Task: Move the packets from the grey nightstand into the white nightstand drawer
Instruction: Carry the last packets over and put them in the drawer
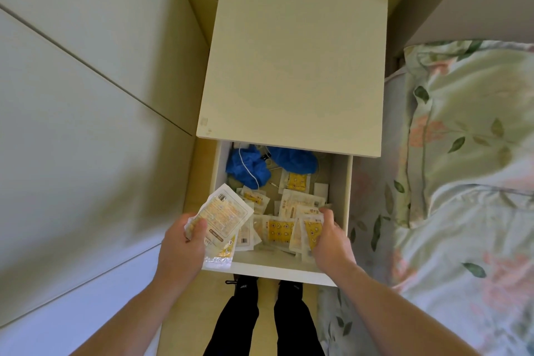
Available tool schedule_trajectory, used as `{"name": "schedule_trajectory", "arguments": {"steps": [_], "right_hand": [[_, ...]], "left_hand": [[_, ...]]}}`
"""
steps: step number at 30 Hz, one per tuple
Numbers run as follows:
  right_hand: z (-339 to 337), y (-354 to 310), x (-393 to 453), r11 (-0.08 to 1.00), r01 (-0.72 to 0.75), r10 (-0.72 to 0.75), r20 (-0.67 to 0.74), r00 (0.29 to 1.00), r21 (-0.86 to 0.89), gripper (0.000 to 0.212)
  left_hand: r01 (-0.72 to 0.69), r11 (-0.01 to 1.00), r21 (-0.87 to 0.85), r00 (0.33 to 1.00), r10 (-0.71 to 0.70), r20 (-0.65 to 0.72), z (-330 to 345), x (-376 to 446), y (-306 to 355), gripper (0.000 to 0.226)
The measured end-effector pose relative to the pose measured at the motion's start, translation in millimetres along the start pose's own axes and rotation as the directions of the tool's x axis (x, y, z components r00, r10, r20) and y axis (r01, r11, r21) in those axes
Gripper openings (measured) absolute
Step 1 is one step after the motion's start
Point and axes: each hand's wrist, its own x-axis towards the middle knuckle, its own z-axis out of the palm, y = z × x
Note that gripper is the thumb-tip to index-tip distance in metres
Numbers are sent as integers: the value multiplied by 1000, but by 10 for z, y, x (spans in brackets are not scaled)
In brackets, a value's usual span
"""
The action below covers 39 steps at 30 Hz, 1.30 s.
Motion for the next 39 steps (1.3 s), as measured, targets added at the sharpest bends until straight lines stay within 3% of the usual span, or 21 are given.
{"name": "schedule_trajectory", "arguments": {"steps": [6,10,13,16,20,23,26,28,29,32,35,39], "right_hand": [[69,80,-5,893,163,-176,9,984,-420,95],[70,37,22,855,163,-174,24,984,-492,75],[70,15,11,761,187,-187,66,980,-621,64],[60,70,3,682,222,-196,119,973,-697,62],[39,135,15,690,257,-228,134,964,-676,68],[16,61,12,822,275,-265,92,960,-499,64],[-47,-225,-110,982,182,-187,101,977,59,52],[-98,-457,-229,877,5,-141,248,959,480,40],[-134,-543,-279,800,-77,-146,318,937,595,35],[-218,-609,-374,697,-160,-191,396,898,699,25],[-246,-513,-345,761,-136,-170,398,901,634,26],[-295,-295,-202,866,-93,-63,293,954,491,12]], "left_hand": [[-26,999,-28,1000,26,8,61,-33,53,20],[-48,998,-31,999,48,12,68,-63,88,20],[-47,998,-38,999,47,10,59,-72,95,21],[-51,998,-47,999,52,8,38,-76,94,22],[-48,998,-49,999,49,5,20,-74,85,20],[-18,996,-93,1000,19,18,10,-85,120,18],[19,978,-209,997,-3,73,37,-146,221,17],[60,960,-273,987,-17,157,104,-208,309,17],[95,947,-308,977,-29,210,149,-242,360,16],[185,917,-353,933,-51,357,285,-284,443,19],[225,925,-305,905,-83,417,374,-263,446,19],[90,978,-188,961,-36,273,400,-179,410,20]]}}
